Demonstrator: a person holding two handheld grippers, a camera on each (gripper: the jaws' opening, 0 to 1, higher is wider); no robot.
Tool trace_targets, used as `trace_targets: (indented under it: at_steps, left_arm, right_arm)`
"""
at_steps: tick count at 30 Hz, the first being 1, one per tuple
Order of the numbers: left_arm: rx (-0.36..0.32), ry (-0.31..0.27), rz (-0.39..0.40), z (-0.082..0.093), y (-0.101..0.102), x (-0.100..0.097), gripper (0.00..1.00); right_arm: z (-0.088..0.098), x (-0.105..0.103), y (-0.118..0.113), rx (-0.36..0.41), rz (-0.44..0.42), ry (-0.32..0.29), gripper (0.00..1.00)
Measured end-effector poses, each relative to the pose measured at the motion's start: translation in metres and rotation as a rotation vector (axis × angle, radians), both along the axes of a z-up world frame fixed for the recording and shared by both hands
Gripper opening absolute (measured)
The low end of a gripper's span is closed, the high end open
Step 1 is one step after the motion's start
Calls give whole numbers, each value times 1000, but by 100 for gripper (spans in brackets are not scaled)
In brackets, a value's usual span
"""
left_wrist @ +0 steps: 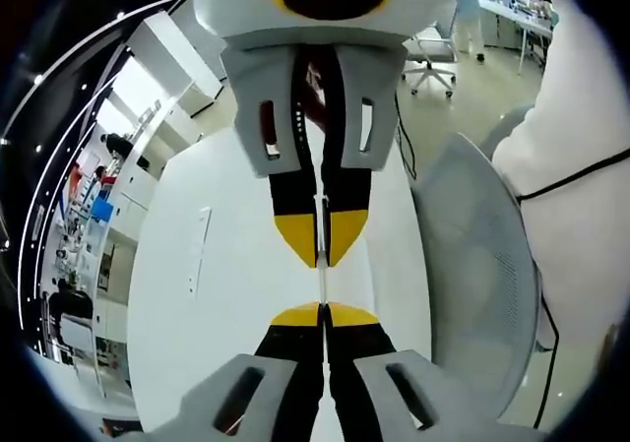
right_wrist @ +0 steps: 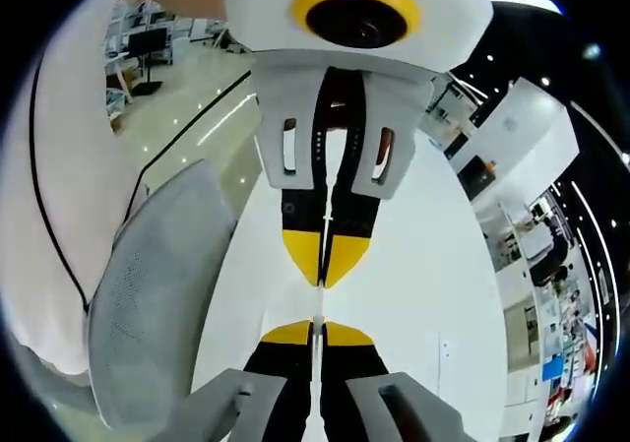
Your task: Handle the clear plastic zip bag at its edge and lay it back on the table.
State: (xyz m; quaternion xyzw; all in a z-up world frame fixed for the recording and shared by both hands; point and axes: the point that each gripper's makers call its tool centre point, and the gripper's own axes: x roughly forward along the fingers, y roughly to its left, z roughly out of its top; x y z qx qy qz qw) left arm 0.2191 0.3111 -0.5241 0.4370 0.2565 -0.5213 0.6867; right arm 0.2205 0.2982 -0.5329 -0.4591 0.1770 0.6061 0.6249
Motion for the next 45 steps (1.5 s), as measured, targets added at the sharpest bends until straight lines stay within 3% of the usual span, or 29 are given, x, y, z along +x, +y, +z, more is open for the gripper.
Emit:
trace_targets:
  at_steps: [45]
  left_arm:
    - [-18,13,28,2,8,4,0]
  right_arm:
    - [1,3,-48,-24,-69,21,0]
